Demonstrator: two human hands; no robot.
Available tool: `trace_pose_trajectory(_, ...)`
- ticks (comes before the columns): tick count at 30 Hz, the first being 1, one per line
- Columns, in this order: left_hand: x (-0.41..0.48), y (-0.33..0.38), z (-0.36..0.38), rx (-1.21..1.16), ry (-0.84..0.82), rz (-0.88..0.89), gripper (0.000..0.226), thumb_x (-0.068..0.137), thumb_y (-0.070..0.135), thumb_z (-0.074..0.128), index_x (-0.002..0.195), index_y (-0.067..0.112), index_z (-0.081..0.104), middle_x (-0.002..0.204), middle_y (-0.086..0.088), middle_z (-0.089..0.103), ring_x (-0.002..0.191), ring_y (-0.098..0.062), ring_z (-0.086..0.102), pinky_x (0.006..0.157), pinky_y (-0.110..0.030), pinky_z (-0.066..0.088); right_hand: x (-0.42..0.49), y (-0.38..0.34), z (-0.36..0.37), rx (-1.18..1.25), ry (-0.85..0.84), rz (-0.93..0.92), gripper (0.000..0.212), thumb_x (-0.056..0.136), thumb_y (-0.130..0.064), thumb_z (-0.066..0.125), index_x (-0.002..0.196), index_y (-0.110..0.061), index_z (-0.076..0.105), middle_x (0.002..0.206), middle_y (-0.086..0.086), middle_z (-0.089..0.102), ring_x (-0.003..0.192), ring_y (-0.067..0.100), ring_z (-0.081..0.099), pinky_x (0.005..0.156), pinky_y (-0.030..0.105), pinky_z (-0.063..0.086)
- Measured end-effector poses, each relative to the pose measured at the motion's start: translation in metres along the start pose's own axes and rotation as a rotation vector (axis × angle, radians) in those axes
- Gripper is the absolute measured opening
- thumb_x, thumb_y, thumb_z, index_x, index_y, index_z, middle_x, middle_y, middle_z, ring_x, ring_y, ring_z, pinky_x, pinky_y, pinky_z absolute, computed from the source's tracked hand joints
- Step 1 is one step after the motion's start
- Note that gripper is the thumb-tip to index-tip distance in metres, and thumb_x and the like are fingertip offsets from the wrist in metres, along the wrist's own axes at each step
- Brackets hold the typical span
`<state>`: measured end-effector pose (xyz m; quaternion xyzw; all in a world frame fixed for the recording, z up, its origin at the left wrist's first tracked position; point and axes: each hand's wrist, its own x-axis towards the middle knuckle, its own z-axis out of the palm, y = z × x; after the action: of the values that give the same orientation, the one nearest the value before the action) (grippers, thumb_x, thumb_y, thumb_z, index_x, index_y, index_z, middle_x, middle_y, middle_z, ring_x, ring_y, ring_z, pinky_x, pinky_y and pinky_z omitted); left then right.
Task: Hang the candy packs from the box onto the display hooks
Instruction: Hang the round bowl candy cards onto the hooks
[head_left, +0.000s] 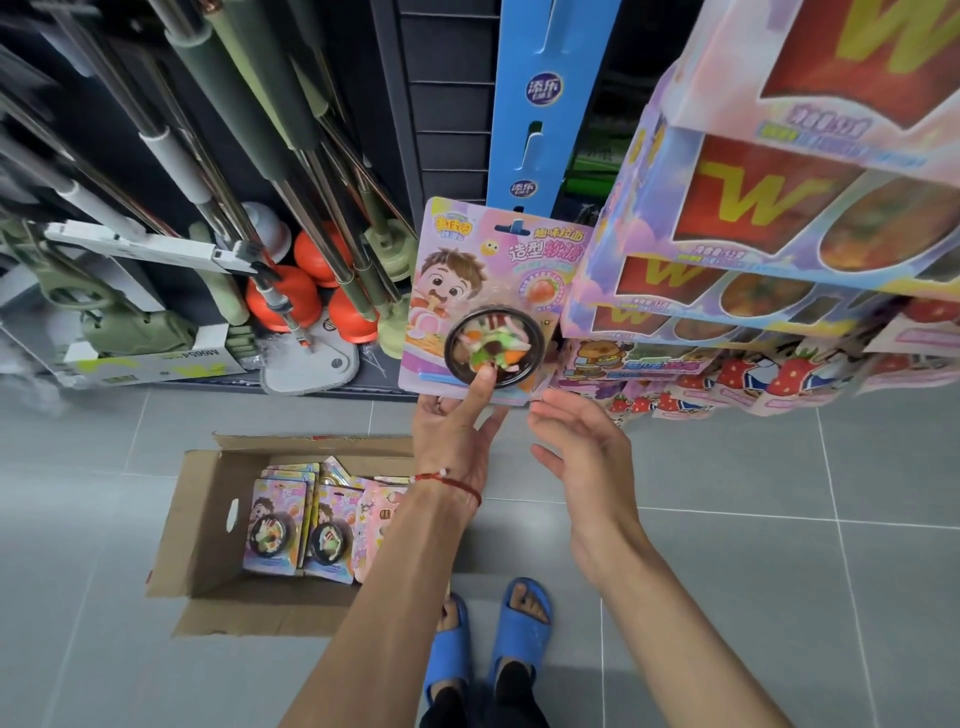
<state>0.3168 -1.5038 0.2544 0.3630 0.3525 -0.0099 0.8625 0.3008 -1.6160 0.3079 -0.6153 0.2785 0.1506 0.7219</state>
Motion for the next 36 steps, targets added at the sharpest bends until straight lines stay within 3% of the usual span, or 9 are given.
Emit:
trace_pose_trajectory(6, 0.005, -0.014, -0.005, -0.052, 0.003, -0.042, 0.045, 0.083, 0.008, 0.081, 0.117, 0.012, 0.051, 0.085, -0.004, 0.052, 0.097, -0.02, 0.063, 0.101, -0.045, 0.055, 0.002, -0.003, 0.0, -0.026, -0.003, 0.022, 0.024, 0.089, -0.004, 0.07, 0.112, -0.011, 0.071, 0.099, -0.001, 0.075, 0.093, 0.004, 0.07, 0.085, 0.027, 0.054)
trace_pose_trajectory(9, 0.001, -0.016, -0.002, -0.018, 0.016, -0.068, 0.032, 0.087, 0.001, 0.075, 0.099, 0.015, 0.05, 0.075, 0.005, 0.058, 0.081, -0.009, 0.065, 0.095, -0.036, 0.054, 0.0, -0.003, 0.0, -0.048, -0.014, 0.025, 0.023, 0.089, -0.004, 0.07, 0.111, -0.013, 0.071, 0.099, -0.002, 0.075, 0.096, 0.006, 0.069, 0.091, 0.031, 0.055)
trace_pose_trajectory(13, -0.02, -0.009, -0.02, 0.007, 0.121, -0.102, 0.064, 0.087, -0.011, 0.068, 0.142, 0.011, 0.042, 0.136, -0.007, 0.057, 0.115, -0.019, 0.066, 0.099, -0.036, 0.052, -0.01, 0.003, 0.009, -0.064, -0.025, 0.046, 0.022, 0.09, -0.003, 0.068, 0.109, -0.013, 0.071, 0.097, -0.002, 0.074, 0.096, 0.008, 0.068, 0.092, 0.033, 0.053)
trace_pose_trajectory(18, -0.057, 0.01, -0.084, 0.023, 0.247, -0.151, 0.052, 0.092, -0.01, 0.062, 0.138, 0.01, 0.048, 0.141, -0.011, 0.057, 0.103, -0.015, 0.066, 0.095, -0.034, 0.052, -0.035, 0.024, 0.042, -0.122, -0.079, 0.112, 0.023, 0.089, -0.004, 0.068, 0.108, -0.015, 0.071, 0.09, -0.006, 0.073, 0.089, 0.006, 0.067, 0.086, 0.027, 0.051)
trace_pose_trajectory(22, -0.076, 0.031, -0.155, -0.002, 0.339, -0.172, 0.039, 0.096, -0.004, 0.06, 0.132, 0.01, 0.054, 0.124, -0.009, 0.069, 0.104, -0.022, 0.068, 0.103, -0.041, 0.051, -0.055, 0.057, 0.08, -0.218, -0.127, 0.176, 0.02, 0.089, -0.005, 0.068, 0.107, -0.016, 0.07, 0.102, 0.001, 0.075, 0.097, 0.014, 0.069, 0.091, 0.03, 0.052)
trace_pose_trajectory(25, -0.078, 0.049, -0.21, -0.032, 0.416, -0.2, 0.026, 0.096, 0.001, 0.063, 0.117, 0.016, 0.063, 0.095, -0.001, 0.078, 0.095, -0.019, 0.071, 0.088, -0.036, 0.057, -0.065, 0.09, 0.113, -0.275, -0.139, 0.217, 0.022, 0.091, -0.006, 0.067, 0.111, -0.013, 0.071, 0.106, 0.003, 0.073, 0.098, 0.014, 0.068, 0.091, 0.027, 0.053)
trace_pose_trajectory(29, -0.069, 0.066, -0.293, -0.012, 0.462, -0.273, 0.03, 0.093, 0.006, 0.069, 0.121, 0.014, 0.064, 0.113, -0.008, 0.075, 0.101, -0.019, 0.074, 0.082, -0.033, 0.057, -0.069, 0.143, 0.155, -0.365, -0.113, 0.247, 0.017, 0.092, -0.005, 0.067, 0.107, -0.013, 0.07, 0.093, -0.004, 0.072, 0.083, 0.005, 0.067, 0.076, 0.018, 0.053)
trace_pose_trajectory(33, -0.051, 0.079, -0.366, 0.053, 0.481, -0.313, 0.017, 0.096, 0.003, 0.063, 0.104, 0.018, 0.062, 0.079, 0.004, 0.076, 0.073, -0.009, 0.068, 0.067, -0.021, 0.054, -0.066, 0.209, 0.188, -0.481, -0.107, 0.297, 0.017, 0.092, -0.003, 0.068, 0.101, -0.017, 0.071, 0.096, -0.002, 0.073, 0.09, 0.012, 0.066, 0.082, 0.023, 0.051)
trace_pose_trajectory(36, -0.033, 0.085, -0.415, 0.056, 0.499, -0.339, 0.017, 0.096, 0.004, 0.063, 0.103, 0.019, 0.061, 0.082, 0.004, 0.074, 0.074, -0.01, 0.067, 0.069, -0.022, 0.056, -0.054, 0.256, 0.201, -0.565, -0.117, 0.329, 0.017, 0.091, -0.004, 0.069, 0.103, -0.016, 0.073, 0.1, -0.003, 0.074, 0.101, 0.017, 0.068, 0.093, 0.033, 0.053)
